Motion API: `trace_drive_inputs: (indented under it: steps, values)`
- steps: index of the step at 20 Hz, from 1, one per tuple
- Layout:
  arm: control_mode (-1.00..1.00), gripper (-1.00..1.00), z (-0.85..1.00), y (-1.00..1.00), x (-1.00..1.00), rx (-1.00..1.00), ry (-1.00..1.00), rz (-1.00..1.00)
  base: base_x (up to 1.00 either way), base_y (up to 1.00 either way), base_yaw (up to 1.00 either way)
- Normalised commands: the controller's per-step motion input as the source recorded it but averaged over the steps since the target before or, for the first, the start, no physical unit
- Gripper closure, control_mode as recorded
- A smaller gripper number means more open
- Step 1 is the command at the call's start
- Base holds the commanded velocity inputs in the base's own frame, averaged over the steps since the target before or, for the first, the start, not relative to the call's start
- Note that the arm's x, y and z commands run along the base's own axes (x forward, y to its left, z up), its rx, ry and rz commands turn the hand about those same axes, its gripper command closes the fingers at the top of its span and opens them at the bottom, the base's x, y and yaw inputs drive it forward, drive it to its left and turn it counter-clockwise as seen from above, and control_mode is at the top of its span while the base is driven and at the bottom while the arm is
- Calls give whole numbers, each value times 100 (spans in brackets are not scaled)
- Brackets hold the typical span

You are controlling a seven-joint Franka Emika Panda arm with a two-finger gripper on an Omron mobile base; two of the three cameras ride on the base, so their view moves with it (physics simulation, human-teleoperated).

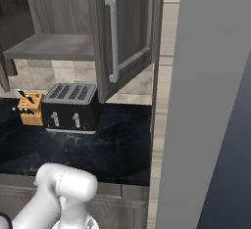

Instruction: Open the cabinet. Pick the spray and place it next to the sink. Then close the cabinet.

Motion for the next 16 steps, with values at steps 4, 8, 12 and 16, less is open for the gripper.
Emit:
trace_drive_inputs:
  steps: [4, 8, 12, 16]
  values:
    - [-100, -100, 14, -44, 12, 0, 0, 11, 0, 0, 0]
    - [-100, -100, 43, -40, 18, 0, 0, 11, 0, 0, 0]
    - [-100, -100, 36, -40, 43, 0, 0, 6, 0, 0, 0]
    - [-100, -100, 10, -33, 51, 0, 0, 4, 0, 0, 0]
